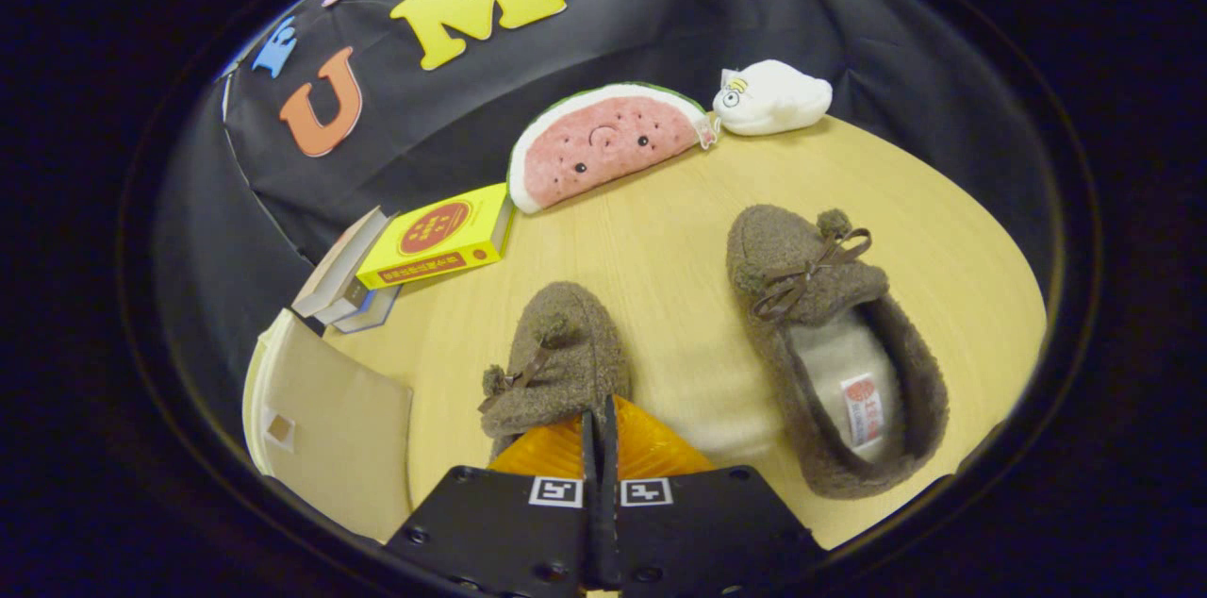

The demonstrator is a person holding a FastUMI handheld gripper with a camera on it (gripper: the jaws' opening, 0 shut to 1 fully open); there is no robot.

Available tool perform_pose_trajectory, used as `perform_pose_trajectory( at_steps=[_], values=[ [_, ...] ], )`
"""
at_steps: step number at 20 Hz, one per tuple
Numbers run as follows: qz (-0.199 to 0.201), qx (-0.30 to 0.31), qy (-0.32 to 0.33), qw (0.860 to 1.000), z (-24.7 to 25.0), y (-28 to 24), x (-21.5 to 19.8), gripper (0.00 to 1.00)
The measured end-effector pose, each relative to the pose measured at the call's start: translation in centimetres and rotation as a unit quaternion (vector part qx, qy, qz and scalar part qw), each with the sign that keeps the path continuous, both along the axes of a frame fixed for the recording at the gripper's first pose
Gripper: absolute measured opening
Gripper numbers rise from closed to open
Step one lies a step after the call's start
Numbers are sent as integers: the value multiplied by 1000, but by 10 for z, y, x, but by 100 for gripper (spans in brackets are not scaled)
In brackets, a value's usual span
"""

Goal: Open the storage box then place both shoes into the box .Put the left shoe in first, then the right shoe, with the right side of both shoes facing outward in a uniform manner.

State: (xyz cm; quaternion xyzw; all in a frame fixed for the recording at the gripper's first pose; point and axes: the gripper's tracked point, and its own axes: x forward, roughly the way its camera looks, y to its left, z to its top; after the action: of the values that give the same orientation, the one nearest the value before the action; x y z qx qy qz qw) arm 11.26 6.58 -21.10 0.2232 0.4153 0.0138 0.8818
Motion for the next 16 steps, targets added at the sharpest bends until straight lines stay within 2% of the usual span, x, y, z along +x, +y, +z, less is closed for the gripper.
perform_pose_trajectory(
  at_steps=[3,11,16],
  values=[
    [-13,24,-21,999,30,13,-8,0],
    [-24,78,-117,990,170,86,-21,0],
    [-14,93,-144,985,213,155,-26,0]
  ],
)
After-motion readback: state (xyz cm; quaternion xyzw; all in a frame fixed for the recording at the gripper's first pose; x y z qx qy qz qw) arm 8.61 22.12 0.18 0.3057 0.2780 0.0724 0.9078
